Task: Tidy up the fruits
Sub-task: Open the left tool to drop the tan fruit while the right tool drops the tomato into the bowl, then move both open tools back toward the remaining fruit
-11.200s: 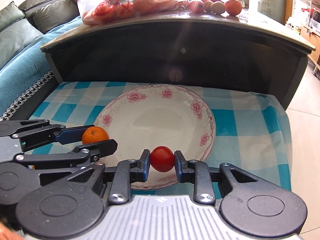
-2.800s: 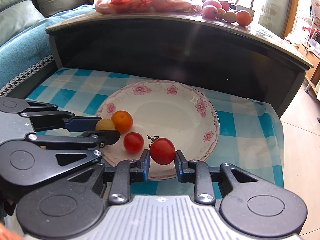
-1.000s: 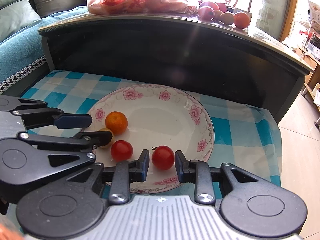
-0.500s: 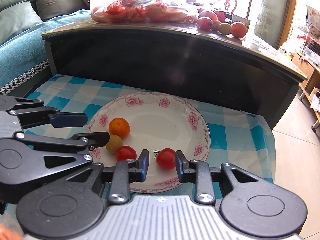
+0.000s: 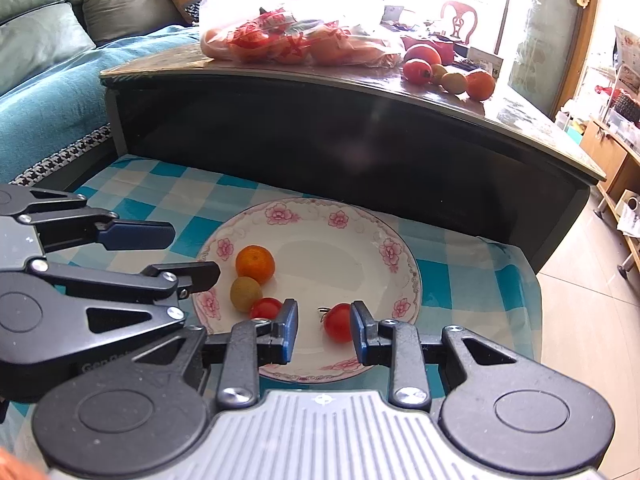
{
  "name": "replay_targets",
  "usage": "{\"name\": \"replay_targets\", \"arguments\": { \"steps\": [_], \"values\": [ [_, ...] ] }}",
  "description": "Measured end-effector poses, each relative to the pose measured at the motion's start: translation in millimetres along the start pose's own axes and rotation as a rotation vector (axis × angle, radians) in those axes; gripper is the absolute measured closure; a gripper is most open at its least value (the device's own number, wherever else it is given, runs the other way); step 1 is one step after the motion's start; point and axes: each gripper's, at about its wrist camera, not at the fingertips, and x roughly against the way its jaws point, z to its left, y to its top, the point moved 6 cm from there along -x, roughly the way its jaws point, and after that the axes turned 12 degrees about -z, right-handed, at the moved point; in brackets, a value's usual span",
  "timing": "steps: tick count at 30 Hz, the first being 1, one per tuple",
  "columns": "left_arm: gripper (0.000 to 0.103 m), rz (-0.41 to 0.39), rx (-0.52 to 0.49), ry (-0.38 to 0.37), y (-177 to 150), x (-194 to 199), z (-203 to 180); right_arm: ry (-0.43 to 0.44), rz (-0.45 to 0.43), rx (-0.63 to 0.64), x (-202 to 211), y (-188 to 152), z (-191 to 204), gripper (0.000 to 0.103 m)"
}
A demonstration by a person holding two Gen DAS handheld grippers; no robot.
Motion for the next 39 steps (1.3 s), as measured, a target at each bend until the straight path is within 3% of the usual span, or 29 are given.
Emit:
{"name": "replay_targets", "arguments": {
  "steps": [19, 39],
  "values": [
    [0.052, 0.001, -0.011, -0.013, -8.1, 25.7, 4.5, 0.029, 0.019, 0.001, 14.0, -8.4, 12.9, 0.072],
    [0.051, 0.105, -0.013, -0.049, -60.5, 71.7, 10.1, 0.164, 0.124, 0.034, 38.3, -46.9, 58.2, 0.067]
  ]
}}
